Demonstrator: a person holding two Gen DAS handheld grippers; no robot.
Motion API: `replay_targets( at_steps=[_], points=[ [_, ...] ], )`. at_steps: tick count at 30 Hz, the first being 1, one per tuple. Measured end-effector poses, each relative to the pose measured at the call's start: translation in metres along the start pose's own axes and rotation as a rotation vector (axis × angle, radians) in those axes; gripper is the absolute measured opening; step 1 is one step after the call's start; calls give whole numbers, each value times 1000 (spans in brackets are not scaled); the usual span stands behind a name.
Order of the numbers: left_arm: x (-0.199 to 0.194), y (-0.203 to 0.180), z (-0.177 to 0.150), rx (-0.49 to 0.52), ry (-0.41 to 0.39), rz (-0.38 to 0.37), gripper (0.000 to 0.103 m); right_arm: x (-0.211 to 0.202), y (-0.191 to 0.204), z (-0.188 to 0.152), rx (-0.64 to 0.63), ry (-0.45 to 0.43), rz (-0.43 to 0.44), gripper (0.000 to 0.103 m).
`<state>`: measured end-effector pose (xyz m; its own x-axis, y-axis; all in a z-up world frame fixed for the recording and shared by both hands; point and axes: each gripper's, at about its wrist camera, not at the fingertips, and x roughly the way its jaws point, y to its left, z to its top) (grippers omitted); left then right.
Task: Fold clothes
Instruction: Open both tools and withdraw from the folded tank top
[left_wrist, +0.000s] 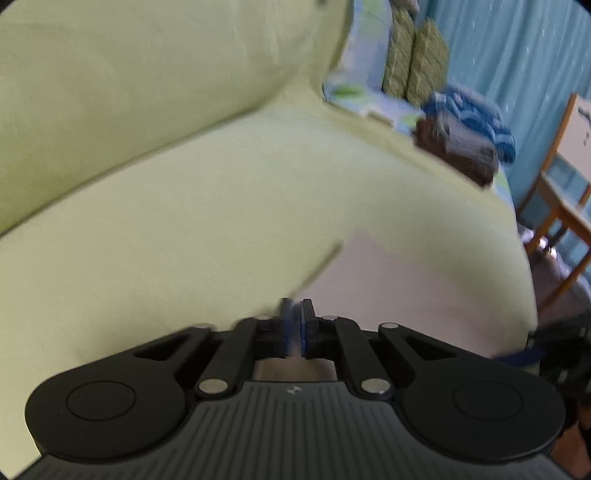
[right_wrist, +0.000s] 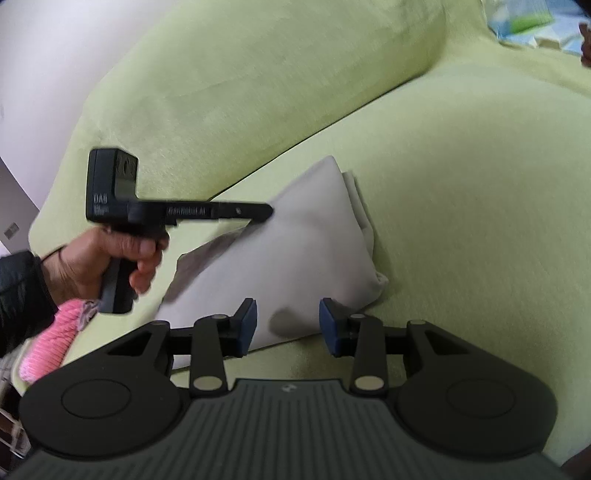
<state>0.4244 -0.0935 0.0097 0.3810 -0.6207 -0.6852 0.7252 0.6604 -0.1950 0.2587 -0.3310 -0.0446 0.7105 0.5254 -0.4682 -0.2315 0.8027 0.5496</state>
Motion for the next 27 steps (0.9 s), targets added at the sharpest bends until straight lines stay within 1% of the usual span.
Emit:
replay_targets(
  at_steps=[1,3,4,5,7,10,12,13,15,16,17,18,19,21,23,25,27],
  points=[
    [2,-6,4,23,-1,-29,16,-1,8,0,-60,-16,-30,33],
    [16,-21,11,97,33,-74,17,-8,28,0,-220,-84,-86,34],
    [24,-27,14,133,56,-90,17,-11,38,-1,-294,-118,-100,34],
    [34,-32,16,165,76,-101,17,-10,44,-2,-350,-134,-110,34],
    [49,-34,20,188,95,-113,17,-1,54,-3,-438,-134,-127,34],
    [69,-35,25,188,94,-127,17,24,61,-4,-541,-79,-154,34],
    [76,-34,28,193,94,-131,17,33,58,-5,-545,-34,-193,34],
    [80,-34,30,203,98,-132,17,35,51,-5,-508,-6,-213,34],
    [82,-33,31,215,100,-132,17,30,43,-5,-464,2,-224,33],
    [84,-31,32,215,99,-132,20,26,41,-7,-470,8,-236,33],
    [87,-30,35,207,97,-127,25,25,41,-9,-479,13,-244,33],
    [89,-27,38,194,92,-103,28,25,42,-10,-483,15,-249,33],
    [88,-22,40,174,81,-72,29,26,43,-11,-487,19,-256,33],
    [79,-15,43,141,58,-42,24,25,44,-11,-476,23,-261,33],
    [62,-12,39,133,40,-37,24,19,44,-6,-434,15,-248,33],
    [47,-14,29,138,32,-44,24,4,40,2,-382,-44,-242,33],
    [32,-16,18,143,25,-51,24,-4,34,10,-357,-74,-251,33]
  ],
)
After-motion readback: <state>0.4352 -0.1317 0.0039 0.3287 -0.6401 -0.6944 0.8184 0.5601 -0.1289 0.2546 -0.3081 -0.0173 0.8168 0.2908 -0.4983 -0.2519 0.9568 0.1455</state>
